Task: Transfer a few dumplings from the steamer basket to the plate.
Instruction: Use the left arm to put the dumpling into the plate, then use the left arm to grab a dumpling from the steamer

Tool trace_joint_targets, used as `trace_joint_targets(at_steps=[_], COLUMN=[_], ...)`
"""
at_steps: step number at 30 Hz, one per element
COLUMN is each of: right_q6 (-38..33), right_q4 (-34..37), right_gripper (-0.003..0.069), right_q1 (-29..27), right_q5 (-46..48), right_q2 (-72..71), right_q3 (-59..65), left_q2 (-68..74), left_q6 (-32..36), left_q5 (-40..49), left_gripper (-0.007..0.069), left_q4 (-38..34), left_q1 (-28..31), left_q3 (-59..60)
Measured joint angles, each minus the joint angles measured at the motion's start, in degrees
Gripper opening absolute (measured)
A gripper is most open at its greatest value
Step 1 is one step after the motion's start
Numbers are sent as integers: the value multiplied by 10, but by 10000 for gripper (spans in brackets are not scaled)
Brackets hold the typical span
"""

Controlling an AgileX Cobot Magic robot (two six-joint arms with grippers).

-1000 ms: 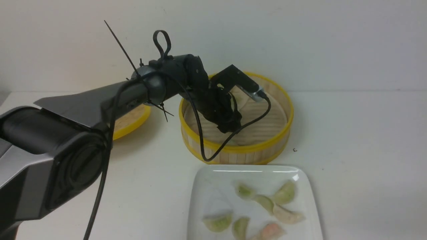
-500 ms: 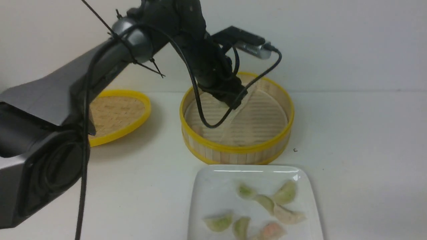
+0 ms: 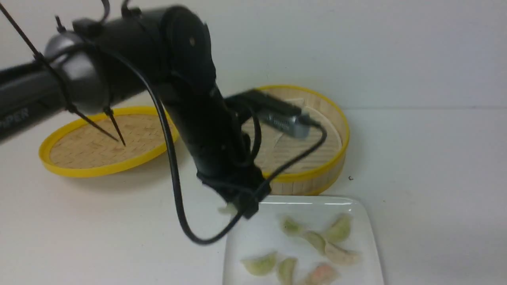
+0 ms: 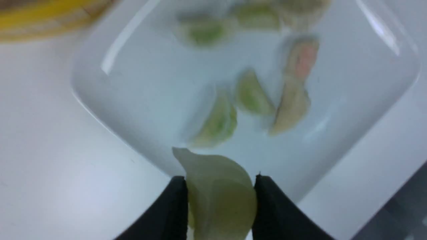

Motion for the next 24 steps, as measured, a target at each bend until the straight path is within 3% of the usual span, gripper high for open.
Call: trace_joint_targets(at_steps=[10,14,19,24], right_q6=[0,0,0,0], right_q4=[0,0,0,0], right_gripper=[-15,-15,-15,-15], right_q1=[0,0,0,0], right_q5=[0,0,0,0], right_q2=[0,0,0,0], right_q3=[0,0,0,0], left_q2=[54,54,56,61], left_q6=[-2,-4,-12,-125], left_q5=[-146,-235,-247,-242], left_gripper=[241,347,458,444], left_q4=[-1,4,18,37], left_q1=[-44,-44,-44,-13], left_q3=[51,50,35,-67])
